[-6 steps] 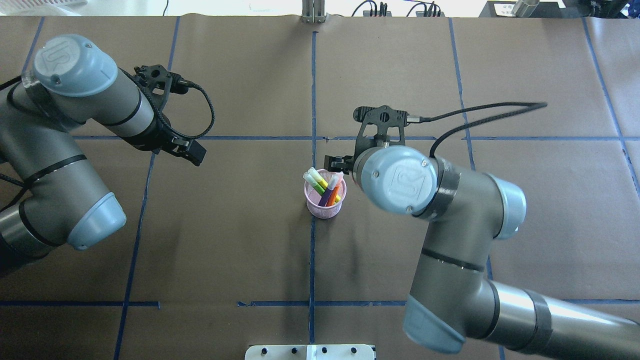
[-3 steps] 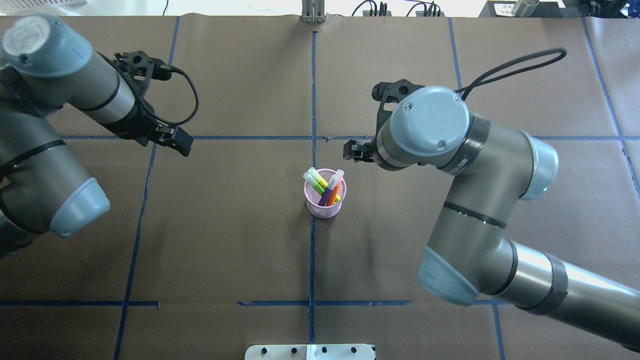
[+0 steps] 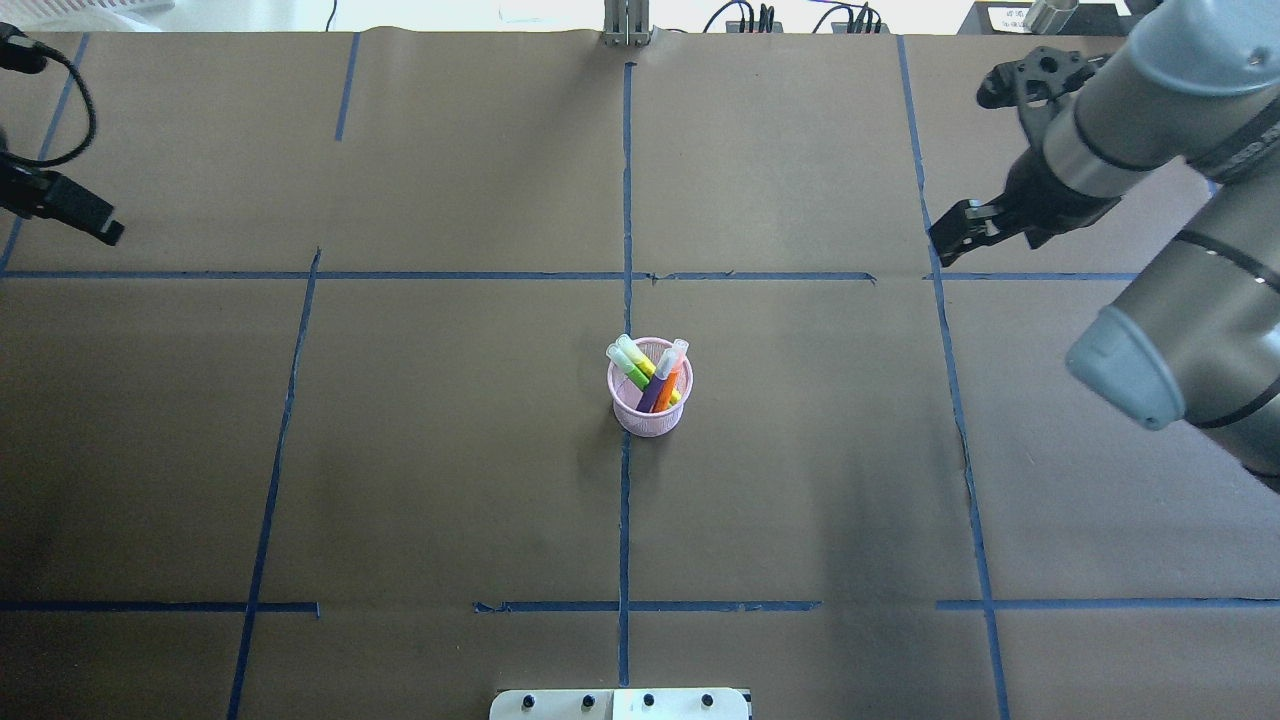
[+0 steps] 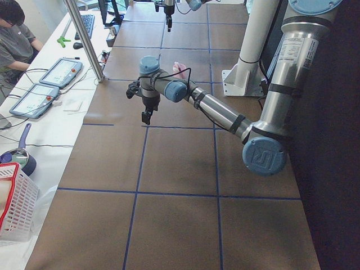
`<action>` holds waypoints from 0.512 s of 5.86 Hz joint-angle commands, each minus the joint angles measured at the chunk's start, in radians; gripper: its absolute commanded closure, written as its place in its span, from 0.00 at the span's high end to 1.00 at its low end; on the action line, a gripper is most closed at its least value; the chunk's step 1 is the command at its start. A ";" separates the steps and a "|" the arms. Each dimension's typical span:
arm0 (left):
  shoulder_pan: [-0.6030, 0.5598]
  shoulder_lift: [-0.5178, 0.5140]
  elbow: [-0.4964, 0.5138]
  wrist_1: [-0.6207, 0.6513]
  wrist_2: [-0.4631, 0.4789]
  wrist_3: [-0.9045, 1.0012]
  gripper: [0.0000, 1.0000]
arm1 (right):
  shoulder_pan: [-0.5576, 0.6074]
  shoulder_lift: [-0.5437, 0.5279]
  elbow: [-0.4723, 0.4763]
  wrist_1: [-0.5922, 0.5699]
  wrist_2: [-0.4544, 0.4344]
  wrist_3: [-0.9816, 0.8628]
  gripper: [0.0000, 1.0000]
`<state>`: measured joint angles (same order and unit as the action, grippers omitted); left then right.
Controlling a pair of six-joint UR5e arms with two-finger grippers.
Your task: Collect pens into pen holder
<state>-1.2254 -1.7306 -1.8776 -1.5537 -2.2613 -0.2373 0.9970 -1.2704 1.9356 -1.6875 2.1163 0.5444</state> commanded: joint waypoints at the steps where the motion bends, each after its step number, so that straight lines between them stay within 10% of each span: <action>1: -0.200 0.118 0.102 -0.002 -0.023 0.196 1.00 | 0.223 -0.186 -0.004 0.000 0.105 -0.383 1.00; 3: -0.333 0.140 0.242 -0.022 -0.023 0.382 1.00 | 0.401 -0.319 -0.049 0.000 0.129 -0.509 1.00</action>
<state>-1.5021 -1.6094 -1.6946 -1.5690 -2.2844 0.0462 1.3099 -1.5141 1.9056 -1.6874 2.2323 0.0913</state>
